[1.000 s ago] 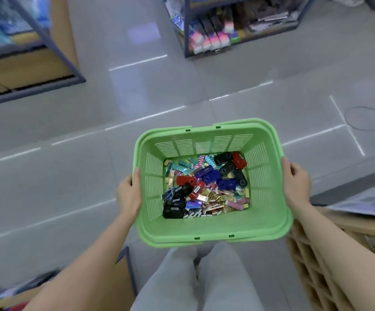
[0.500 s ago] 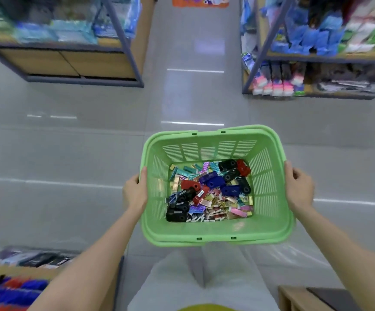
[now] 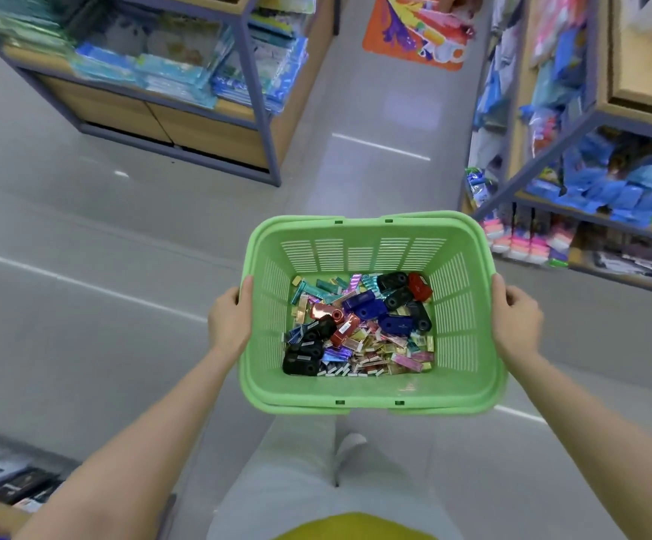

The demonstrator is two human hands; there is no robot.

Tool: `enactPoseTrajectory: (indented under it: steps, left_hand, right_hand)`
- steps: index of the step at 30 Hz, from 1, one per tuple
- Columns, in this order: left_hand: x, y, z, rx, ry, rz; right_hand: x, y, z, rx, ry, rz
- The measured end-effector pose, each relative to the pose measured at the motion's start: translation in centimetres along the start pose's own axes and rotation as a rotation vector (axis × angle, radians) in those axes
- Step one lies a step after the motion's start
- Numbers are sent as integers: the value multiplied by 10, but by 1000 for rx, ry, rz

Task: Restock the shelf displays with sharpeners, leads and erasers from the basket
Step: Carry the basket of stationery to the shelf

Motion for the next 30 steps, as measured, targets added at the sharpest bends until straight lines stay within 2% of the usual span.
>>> enactPoseTrajectory:
  steps: [4,14,24,30]
  left_hand:
    - [10,-34,69,-8,18,4]
    - [47,-187,240,78,0,31]
    - [121,-346,378,114,-37,-1]
    - [167,-409,455,98,0,-15]
  right_hand:
    - [15,39,54,19,-35,0]
    - [22,159,206,60,-113,5]
    - [1,263,405,43,-173,-26]
    - [-2,316,501,43,-169,-61]
Point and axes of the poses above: each hand's wrist, its own z-axis towards the middle knuckle, its own x-axis out of the palm, y = z × x, the point moved 8 cm from there along z, towards the middle knuckle, and after that the axes turned 7 degrees about -z, right-handed, at the moved point
